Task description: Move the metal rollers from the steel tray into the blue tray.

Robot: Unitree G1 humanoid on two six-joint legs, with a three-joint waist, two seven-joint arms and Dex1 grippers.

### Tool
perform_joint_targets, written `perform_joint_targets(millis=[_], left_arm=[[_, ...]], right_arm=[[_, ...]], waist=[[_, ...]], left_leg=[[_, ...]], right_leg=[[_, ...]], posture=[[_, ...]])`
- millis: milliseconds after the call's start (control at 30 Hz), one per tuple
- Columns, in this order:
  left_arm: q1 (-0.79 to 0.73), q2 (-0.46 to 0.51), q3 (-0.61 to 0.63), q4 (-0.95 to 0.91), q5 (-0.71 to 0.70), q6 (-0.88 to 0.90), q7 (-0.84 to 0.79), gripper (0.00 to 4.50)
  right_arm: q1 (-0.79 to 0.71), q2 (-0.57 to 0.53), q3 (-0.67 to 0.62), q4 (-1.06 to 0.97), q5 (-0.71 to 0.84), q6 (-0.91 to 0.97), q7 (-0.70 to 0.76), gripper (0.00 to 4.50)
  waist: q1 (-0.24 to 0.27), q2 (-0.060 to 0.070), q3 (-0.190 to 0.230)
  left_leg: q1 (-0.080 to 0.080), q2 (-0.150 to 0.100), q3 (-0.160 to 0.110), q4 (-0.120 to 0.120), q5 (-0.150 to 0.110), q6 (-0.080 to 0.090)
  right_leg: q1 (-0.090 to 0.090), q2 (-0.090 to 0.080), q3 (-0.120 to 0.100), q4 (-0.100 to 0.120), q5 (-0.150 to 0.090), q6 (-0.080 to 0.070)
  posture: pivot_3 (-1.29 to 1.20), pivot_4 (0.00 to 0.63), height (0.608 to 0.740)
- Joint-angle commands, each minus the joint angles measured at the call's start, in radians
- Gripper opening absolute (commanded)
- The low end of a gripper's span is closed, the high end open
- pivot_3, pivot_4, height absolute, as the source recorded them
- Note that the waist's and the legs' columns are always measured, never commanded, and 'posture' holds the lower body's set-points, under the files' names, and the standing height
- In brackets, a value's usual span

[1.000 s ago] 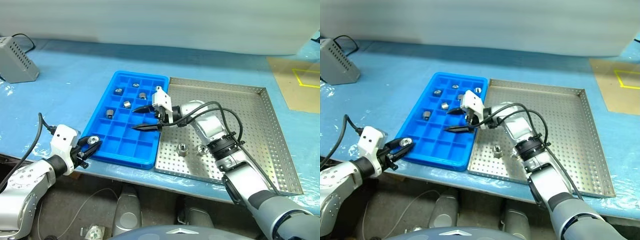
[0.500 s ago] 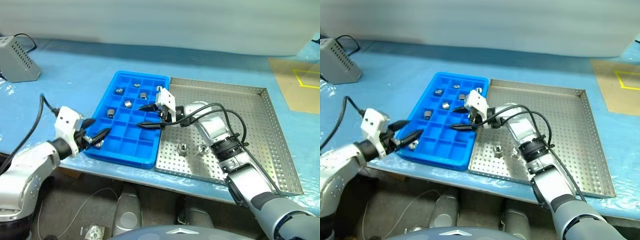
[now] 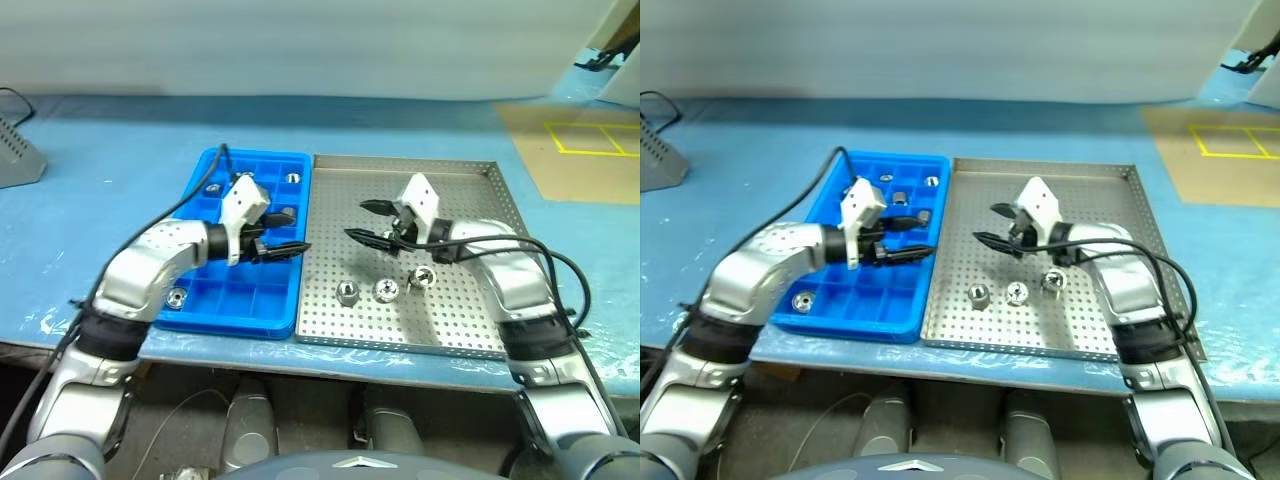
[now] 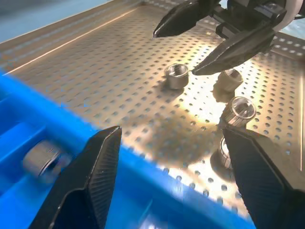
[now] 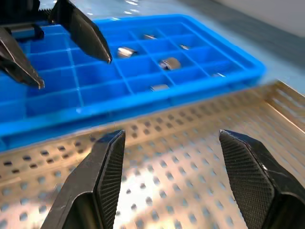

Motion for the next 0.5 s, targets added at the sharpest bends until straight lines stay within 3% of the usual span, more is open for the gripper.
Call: perform_joint_targets(millis=[33, 200, 500], left_arm=[[-0.066, -0.03, -0.032, 0.09, 0.042, -0.088, -0.074, 3.58], [-0.16, -0.073, -0.057, 0.201, 0.077, -0.131, -0.147, 3.58], [-0.14, -0.041, -0.037, 0.176, 0.076, -0.103, -0.203, 3.58]], right_arm=[[0.056, -0.017, -0.05, -0.117, 0.026, 0.041, -0.057, 3.24], [0.115, 0.052, -0.05, -0.122, 0.001, 0.039, -0.182, 3.24], [-0.037, 0.106, -0.006, 0.13, -0.07, -0.099, -0.233, 3.24]], waist=[[-0.03, 0.0, 0.0], [-0.079, 0.0, 0.0], [-0.101, 0.0, 0.0]], left_leg=[[0.0, 0.0, 0.0, 0.0, 0.0, 0.0], [0.001, 0.0, 0.0, 0.0, 0.0, 0.0], [0.0, -0.001, 0.001, 0.007, -0.003, 0.005]], right_leg=[[0.0, 0.0, 0.0, 0.0, 0.0, 0.0], [0.0, 0.0, 0.001, 0.0, 0.0, 0.0], [0.001, 0.0, 0.001, 0.001, 0.001, 0.001]], posture=[[-0.26, 0.15, 0.74], [-0.3, 0.15, 0.74], [-0.27, 0.15, 0.74]])
